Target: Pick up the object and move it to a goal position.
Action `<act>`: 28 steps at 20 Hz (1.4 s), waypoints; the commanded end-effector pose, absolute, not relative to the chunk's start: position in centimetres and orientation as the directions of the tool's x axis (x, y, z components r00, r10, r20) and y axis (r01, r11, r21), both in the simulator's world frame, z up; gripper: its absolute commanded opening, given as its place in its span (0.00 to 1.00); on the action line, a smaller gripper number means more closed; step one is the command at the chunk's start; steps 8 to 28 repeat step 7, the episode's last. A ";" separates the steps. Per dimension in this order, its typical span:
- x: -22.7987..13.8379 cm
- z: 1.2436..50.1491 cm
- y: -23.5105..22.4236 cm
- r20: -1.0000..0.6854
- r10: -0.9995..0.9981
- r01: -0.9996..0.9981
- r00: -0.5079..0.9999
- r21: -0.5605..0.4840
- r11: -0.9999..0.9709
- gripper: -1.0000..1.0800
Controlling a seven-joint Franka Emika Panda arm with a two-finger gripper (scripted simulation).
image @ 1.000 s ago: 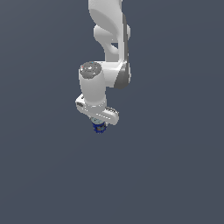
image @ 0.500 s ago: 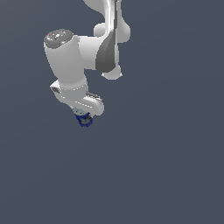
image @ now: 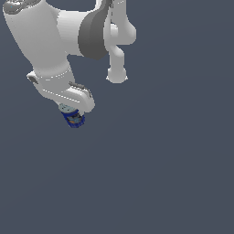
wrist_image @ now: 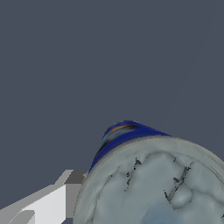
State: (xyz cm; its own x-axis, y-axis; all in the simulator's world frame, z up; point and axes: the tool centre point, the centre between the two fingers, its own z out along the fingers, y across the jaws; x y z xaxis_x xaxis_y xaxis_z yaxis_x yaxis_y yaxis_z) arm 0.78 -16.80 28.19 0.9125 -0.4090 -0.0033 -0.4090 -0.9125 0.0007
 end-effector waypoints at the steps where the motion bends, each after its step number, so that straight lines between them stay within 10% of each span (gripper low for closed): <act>1: 1.1 29.2 -17.3 0.000 -0.408 -0.408 0.913 0.000 -0.913 0.00; 28: 1.3 29.9 -17.8 0.000 -0.408 -0.408 0.913 0.000 -0.913 0.00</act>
